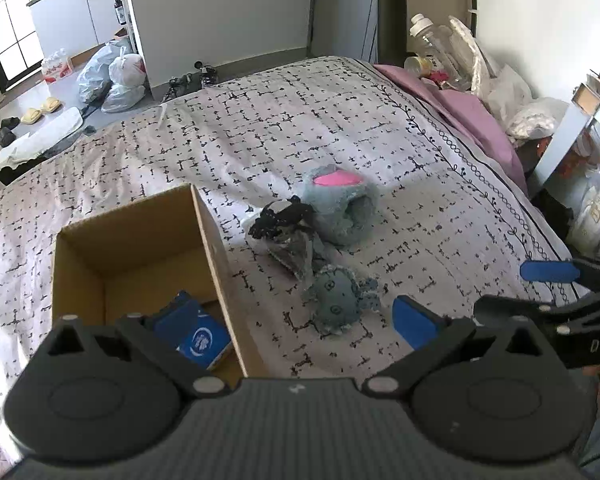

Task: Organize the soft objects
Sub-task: 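Withdraw both tools from the box toward the grey cloth and black item, then grasp the plastic-wrapped black item with the left tool while the right tool grasps the grey knitted cloth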

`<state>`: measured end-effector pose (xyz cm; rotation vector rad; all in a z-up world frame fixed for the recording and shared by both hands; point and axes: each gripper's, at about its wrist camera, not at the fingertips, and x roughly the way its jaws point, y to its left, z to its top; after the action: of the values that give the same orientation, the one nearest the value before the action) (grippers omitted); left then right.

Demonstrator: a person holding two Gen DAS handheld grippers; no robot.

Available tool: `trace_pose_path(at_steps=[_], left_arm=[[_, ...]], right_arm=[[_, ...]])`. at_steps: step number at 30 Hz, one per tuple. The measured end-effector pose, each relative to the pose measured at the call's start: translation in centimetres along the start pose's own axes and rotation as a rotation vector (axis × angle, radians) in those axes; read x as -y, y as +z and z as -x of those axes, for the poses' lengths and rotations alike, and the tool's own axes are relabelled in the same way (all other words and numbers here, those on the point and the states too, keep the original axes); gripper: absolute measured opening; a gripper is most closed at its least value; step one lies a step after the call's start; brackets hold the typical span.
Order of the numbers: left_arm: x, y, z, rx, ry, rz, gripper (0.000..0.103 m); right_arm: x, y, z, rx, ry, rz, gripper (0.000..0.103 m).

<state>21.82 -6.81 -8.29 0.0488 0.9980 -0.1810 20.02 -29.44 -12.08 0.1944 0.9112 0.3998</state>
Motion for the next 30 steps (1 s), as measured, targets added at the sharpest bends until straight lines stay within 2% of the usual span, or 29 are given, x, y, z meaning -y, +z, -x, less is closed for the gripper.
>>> trace_pose_path(at_steps=[4,8,13,16,17,21,23,30], left_arm=[[0.1,0.9,-0.7,0.009,-0.035,0.015,0.099],[0.2,1.7,-1.9,-0.005,-0.044,0.029,0.089],[0.4,2.3,-3.3,-0.018,-0.052,0.044,0.080],[0.2,2.5,-4.1,-0.034,-0.059,0.065,0.071],[0.1,2.5,-4.3,-0.036,-0.062,0.073,0.069],[-0.3,2.7,-5.1,-0.043,-0.068,0.106,0.047],[-0.6,2.8,-5.6,-0.053,-0.075,0.125,0.043],[-1.0,3.5,-7.9,-0.099,-0.063,0.163,0.044]], right_arm=[[0.6,-0.1,-0.8,-0.010,0.019,-0.013,0.090],[0.9,0.0,-1.9,-0.031,0.044,-0.039,0.079],[0.8,-0.1,-3.5,-0.065,0.068,-0.039,0.060],[0.7,-0.1,-4.7,-0.081,0.088,-0.038,0.054],[0.6,0.0,-5.1,-0.087,0.092,-0.034,0.054],[0.2,0.3,-6.7,-0.107,0.105,-0.020,0.053],[-0.1,0.4,-7.4,-0.114,0.115,-0.014,0.053],[-1.0,0.8,-10.1,-0.158,0.140,-0.001,0.054]])
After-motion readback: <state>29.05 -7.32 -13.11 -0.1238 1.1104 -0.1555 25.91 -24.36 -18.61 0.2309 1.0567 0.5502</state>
